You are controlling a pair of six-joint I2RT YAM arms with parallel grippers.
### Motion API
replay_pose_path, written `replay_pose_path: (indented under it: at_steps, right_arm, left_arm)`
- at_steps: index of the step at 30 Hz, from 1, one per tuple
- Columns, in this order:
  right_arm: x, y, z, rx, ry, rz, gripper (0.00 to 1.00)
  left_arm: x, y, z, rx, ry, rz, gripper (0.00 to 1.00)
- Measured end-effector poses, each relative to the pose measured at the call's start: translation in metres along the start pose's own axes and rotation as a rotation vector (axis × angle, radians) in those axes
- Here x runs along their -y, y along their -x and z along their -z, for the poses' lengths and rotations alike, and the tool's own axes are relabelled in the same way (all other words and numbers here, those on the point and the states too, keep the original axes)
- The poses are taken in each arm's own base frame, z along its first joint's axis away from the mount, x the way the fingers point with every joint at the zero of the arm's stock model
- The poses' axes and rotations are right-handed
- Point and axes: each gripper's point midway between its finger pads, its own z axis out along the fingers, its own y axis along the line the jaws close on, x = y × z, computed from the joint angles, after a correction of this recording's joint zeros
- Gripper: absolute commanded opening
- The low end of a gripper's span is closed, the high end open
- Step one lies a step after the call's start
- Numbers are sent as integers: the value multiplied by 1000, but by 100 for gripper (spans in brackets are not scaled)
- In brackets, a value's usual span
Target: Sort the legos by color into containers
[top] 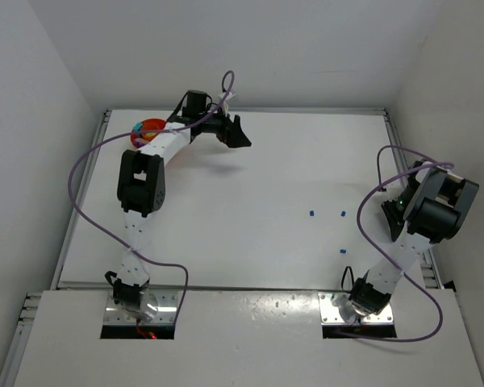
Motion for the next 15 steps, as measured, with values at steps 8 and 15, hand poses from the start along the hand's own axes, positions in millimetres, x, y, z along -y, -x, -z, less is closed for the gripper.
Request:
replay_pose_path:
  at_steps: [8,15]
  right_arm:
    - [0,0,-5,2,-3,5,30]
    - [-2,1,-5,-1,-5,16,16]
  left_arm:
    - [-1,4,0,12,4,2,100]
    - [-3,4,-1,15,17,8,100]
